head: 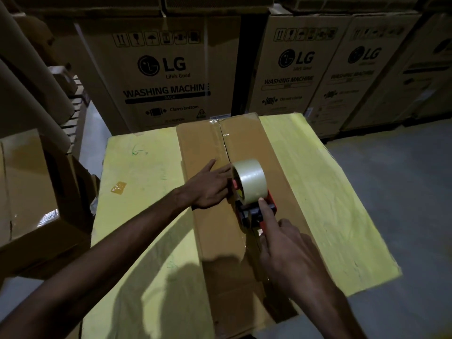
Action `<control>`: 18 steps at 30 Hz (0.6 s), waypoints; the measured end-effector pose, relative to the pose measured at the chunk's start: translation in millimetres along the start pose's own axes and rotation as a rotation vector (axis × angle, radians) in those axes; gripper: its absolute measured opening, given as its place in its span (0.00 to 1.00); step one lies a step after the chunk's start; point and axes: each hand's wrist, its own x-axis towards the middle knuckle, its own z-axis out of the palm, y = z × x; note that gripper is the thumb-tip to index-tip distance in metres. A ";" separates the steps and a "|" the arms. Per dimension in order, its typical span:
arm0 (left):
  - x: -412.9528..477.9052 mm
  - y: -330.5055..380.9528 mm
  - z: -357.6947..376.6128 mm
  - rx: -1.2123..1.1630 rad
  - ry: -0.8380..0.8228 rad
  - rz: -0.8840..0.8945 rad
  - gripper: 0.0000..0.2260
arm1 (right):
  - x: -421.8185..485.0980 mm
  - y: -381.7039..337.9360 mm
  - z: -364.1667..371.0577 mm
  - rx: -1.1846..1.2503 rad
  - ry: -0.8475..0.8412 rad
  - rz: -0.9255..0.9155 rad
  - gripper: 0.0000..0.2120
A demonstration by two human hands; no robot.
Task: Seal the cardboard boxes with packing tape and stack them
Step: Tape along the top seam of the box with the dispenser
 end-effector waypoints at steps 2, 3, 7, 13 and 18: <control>-3.3 1.7 2.4 0.034 -0.015 -0.031 0.22 | -2.0 -0.2 0.9 -0.003 -0.006 -0.010 0.36; -2.5 1.2 1.7 0.066 -0.029 -0.041 0.22 | -3.3 -0.5 1.6 0.001 -0.003 -0.018 0.36; -0.2 3.7 -3.6 0.101 -0.055 -0.100 0.22 | -0.6 0.7 -2.0 0.027 -0.053 -0.018 0.36; -1.8 3.9 -5.2 0.146 -0.083 -0.140 0.22 | -1.9 -0.1 2.4 0.003 -0.042 -0.046 0.36; -1.6 10.3 -7.8 0.119 -0.098 -0.157 0.25 | -24.5 16.8 14.9 0.033 -0.010 -0.058 0.36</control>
